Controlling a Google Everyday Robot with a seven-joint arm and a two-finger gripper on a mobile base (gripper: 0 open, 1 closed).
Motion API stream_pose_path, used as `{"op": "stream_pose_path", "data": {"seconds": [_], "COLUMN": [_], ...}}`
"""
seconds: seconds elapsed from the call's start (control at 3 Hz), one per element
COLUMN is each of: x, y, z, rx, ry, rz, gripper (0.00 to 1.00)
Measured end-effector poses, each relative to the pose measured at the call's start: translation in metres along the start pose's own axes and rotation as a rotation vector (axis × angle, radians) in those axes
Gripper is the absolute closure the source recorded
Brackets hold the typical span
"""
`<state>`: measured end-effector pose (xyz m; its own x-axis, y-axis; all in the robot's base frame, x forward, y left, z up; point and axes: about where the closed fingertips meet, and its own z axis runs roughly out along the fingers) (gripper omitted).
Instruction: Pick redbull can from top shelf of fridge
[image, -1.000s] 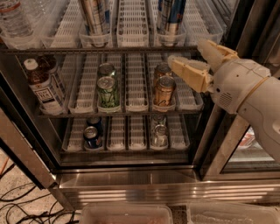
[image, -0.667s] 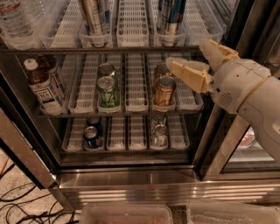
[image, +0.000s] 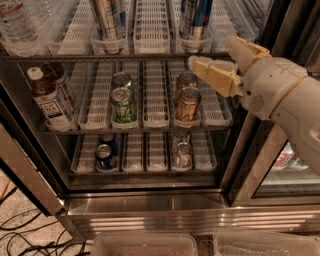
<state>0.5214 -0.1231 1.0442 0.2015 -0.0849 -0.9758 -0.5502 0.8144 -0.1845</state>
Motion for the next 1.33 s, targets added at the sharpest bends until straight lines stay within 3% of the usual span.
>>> {"op": "stream_pose_path", "data": {"seconds": [0.67,1.33], "x": [-0.010,-0.010], "y": [-0.005,-0.010], "z": [0.032,0.052], "rx": [-0.062,-0.081], "ry": [-0.021,-0.047], "rz": [0.014,0.055], "gripper": [0.33,0.32]}}
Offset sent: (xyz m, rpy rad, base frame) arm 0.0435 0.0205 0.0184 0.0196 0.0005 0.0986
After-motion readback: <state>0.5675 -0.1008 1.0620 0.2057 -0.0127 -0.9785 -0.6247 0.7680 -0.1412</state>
